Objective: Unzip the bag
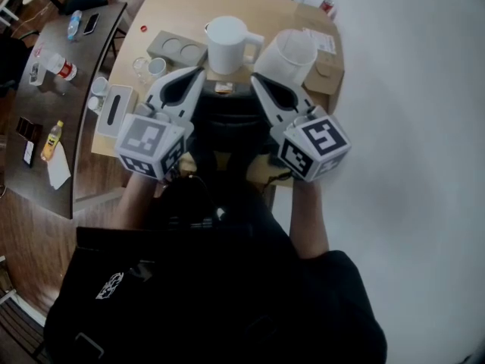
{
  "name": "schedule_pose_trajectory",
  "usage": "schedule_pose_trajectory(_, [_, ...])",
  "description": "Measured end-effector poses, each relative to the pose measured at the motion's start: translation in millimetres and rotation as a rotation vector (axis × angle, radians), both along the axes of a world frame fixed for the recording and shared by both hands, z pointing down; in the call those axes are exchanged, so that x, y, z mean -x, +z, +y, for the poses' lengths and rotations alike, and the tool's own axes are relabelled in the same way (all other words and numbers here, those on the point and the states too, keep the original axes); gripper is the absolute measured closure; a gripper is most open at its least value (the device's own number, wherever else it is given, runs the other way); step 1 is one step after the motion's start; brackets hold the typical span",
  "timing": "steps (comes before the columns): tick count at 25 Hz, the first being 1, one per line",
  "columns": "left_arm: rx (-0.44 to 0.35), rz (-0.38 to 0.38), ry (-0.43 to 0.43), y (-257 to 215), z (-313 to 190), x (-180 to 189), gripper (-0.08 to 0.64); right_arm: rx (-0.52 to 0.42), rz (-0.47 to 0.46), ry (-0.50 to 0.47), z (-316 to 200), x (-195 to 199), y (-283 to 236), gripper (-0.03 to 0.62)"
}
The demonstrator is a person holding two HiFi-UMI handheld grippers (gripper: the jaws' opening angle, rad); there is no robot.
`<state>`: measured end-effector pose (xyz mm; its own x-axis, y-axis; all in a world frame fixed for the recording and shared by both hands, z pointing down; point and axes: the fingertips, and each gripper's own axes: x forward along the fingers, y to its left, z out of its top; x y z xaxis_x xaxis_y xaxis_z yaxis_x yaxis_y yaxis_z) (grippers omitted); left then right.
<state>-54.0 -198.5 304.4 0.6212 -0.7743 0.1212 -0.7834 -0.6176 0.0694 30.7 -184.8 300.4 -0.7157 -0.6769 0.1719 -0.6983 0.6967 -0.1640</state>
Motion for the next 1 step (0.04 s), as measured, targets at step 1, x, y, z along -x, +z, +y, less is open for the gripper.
schedule_pose_trajectory(1, [0.001, 0.001, 0.001, -0.1, -1.0, 0.0, 0.563, -0.001, 0.0, -0.001, -1.1, 0.5, 0.2, 0.586])
